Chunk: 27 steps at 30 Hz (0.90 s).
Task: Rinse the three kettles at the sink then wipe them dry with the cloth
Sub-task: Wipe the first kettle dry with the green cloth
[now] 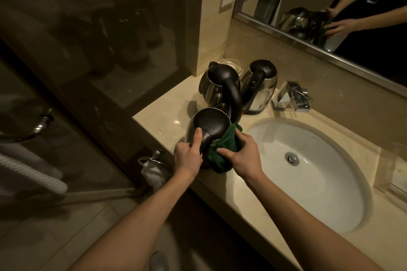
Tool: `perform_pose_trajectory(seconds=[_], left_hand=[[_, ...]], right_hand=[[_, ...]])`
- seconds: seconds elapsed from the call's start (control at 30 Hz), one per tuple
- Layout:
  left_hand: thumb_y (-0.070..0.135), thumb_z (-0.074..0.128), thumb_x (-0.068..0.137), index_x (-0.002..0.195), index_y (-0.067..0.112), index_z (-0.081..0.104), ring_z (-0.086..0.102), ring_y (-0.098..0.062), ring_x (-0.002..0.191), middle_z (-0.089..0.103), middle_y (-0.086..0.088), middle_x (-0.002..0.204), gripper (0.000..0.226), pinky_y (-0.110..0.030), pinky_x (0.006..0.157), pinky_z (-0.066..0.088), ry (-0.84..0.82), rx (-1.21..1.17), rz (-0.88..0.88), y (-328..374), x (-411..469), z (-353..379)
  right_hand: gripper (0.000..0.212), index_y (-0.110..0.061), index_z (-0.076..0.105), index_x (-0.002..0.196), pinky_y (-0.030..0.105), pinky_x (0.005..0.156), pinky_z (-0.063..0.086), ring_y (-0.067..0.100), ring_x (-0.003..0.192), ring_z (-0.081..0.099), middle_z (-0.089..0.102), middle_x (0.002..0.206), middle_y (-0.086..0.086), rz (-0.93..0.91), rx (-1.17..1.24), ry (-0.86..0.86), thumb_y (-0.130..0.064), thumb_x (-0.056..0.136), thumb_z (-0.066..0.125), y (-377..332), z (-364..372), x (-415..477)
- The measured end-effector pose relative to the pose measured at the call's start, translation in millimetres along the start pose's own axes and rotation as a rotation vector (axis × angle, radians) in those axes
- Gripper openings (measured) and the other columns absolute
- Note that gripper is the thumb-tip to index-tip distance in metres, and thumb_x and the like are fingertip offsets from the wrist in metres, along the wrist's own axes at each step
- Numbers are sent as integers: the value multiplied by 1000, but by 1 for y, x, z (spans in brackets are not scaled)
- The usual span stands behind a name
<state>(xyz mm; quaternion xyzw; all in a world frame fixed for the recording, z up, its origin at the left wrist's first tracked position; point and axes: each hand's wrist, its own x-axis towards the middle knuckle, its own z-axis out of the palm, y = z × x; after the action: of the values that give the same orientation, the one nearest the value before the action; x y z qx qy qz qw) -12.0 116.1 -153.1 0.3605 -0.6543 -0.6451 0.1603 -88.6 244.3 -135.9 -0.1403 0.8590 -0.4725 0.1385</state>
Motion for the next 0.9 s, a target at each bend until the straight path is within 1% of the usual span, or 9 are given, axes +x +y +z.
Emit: perform_pose_trajectory(seconds=[0.13,0.23,0.33,0.47,0.63,0.67,0.77,0.83,0.9], left_hand=[[54,49,98,50,12,48,41,-15,29,44,2,38,63,-24,42,32,-27,-13,-21,5,4,-3],[54,49,98,56,10,48,39,-13,30,42,2,39,61,-21,36,29,-61,-13,-37,6,3,-5],[55,49,97,55,9,49,40,-12,29,44,1,40,62,-20,35,30,-76,5,-41,5,4,-7],[68,47,84,52,10,47,40,-14,29,43,1,38,66,-21,37,30,-128,0,-34,4,-1,-14],[67,47,80,48,10,45,34,-17,29,39,-3,37,66,-20,38,26,-169,-39,-36,-2,-15,-20],[67,47,80,47,11,45,34,-17,29,38,-3,37,65,-20,38,26,-184,-44,-32,-4,-19,-20],[66,49,84,47,12,46,34,-16,29,38,-3,38,65,-20,39,26,-221,-69,-20,-8,-28,-19],[66,50,87,45,14,46,35,-16,29,39,-3,38,67,-20,39,27,-232,-70,-16,-11,-33,-15],[65,49,85,44,14,46,34,-16,29,38,-4,38,65,-20,39,26,-248,-57,-15,-11,-38,-8]], right_hand=[[85,-23,49,139,38,101,47,18,119,53,56,124,0,45,30,-45,-36,62,83,8,3,1],[72,-15,51,135,30,96,49,18,114,58,62,117,-2,125,117,-120,-13,71,82,18,6,-4],[73,-10,47,139,27,95,48,14,111,57,62,122,2,152,160,-142,-7,73,79,20,5,-5],[66,-8,50,135,13,84,42,1,97,49,52,96,-16,102,149,-126,-4,75,78,15,-3,-12],[64,-13,57,126,5,75,42,6,101,51,52,91,-24,51,89,-107,-7,68,83,17,-12,-22],[68,-12,56,128,7,81,41,6,103,50,55,95,-19,49,85,-103,-9,67,85,19,-15,-24],[89,-13,47,139,32,104,41,15,120,48,55,125,1,72,65,-86,-21,61,89,28,-21,-30],[93,-16,46,140,41,106,42,18,122,49,54,130,3,67,61,-77,-25,59,90,32,-27,-36],[91,-17,47,139,42,104,43,18,120,50,55,127,2,78,67,-55,-24,59,90,38,-33,-43]])
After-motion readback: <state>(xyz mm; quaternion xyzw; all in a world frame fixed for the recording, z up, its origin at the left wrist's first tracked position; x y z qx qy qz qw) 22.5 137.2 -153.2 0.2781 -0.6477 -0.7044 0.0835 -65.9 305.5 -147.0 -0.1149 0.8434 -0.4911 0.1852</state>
